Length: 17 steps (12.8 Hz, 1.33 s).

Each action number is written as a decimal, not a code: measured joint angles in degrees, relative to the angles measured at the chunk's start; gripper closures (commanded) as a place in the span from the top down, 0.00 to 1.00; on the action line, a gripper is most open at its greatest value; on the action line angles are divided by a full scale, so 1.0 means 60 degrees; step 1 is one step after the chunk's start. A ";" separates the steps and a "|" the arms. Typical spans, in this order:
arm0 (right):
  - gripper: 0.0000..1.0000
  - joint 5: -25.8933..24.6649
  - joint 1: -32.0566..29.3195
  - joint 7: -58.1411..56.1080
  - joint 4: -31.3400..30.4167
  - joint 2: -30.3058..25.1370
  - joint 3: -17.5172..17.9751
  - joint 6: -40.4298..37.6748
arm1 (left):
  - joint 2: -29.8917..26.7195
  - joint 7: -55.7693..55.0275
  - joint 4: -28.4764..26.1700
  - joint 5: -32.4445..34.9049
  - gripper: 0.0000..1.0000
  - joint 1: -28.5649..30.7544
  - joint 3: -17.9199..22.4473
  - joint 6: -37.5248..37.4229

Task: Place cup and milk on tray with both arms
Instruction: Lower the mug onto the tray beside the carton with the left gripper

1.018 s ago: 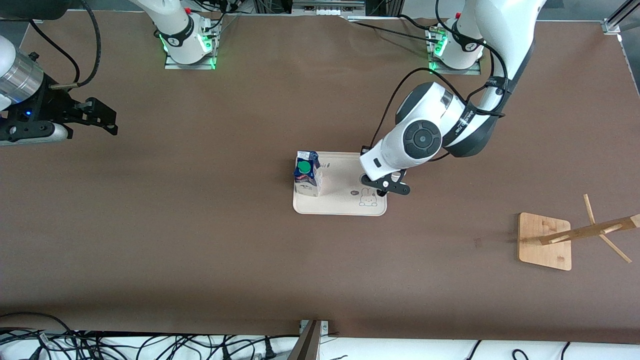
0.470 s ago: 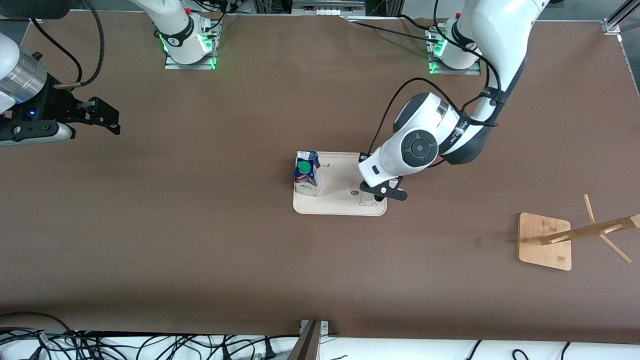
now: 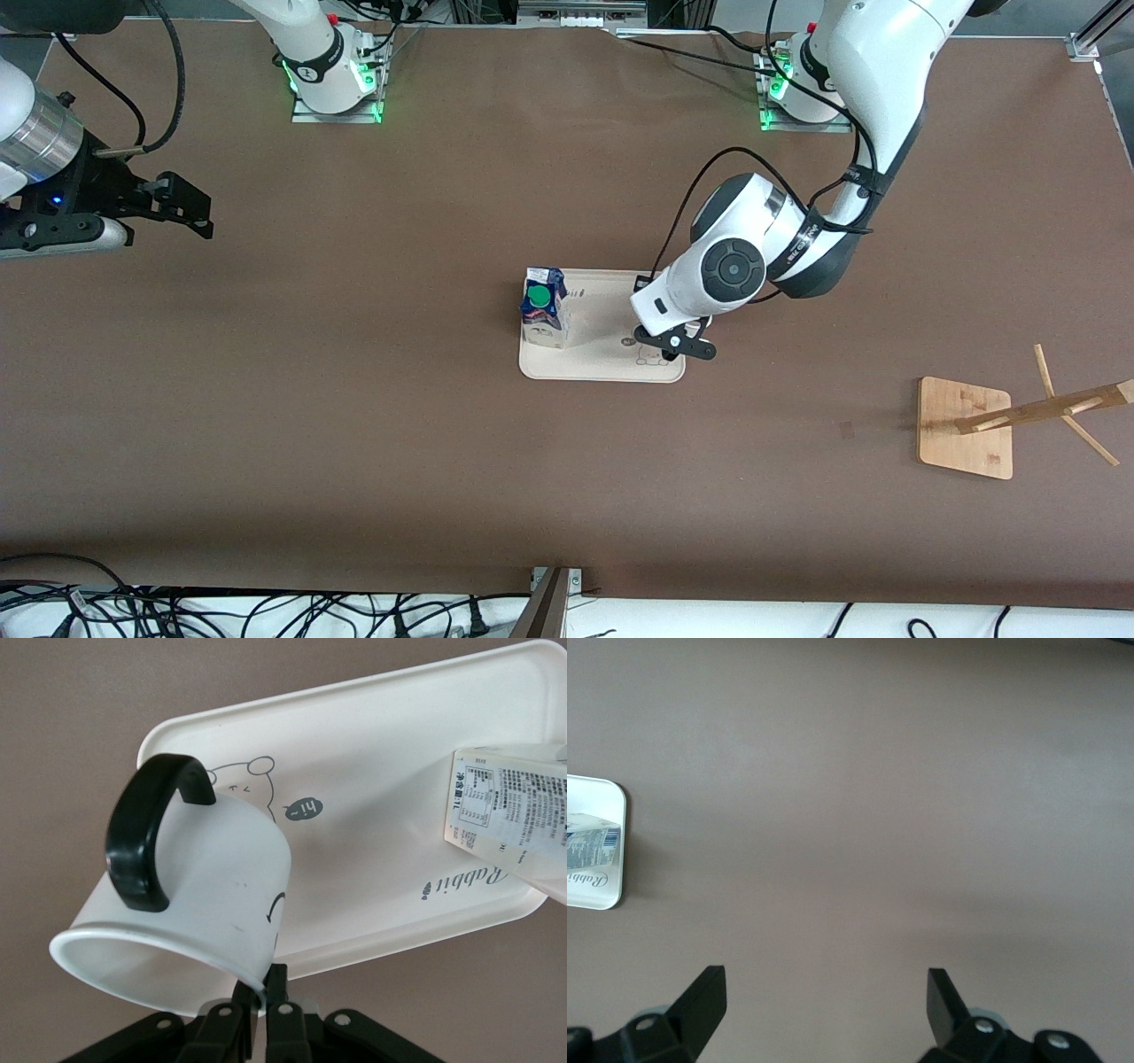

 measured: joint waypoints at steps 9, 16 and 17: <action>1.00 0.0000 -0.0006 0.0000 0.0000 0.0000 -0.0014 -0.0004 | 0.0278 0.0001 0.0069 0.0004 0.00 -0.0174 0.0079 0.0213; 1.00 0.0000 -0.0008 0.0000 0.0000 0.0000 -0.0023 -0.0004 | 0.0254 -0.0154 0.0248 -0.0011 0.00 -0.0361 0.0035 -0.0349; 1.00 0.0000 -0.0008 0.0000 0.0000 0.0000 -0.0024 -0.0004 | 0.0253 -0.0160 0.0254 -0.0011 0.00 -0.0392 0.0027 -0.0651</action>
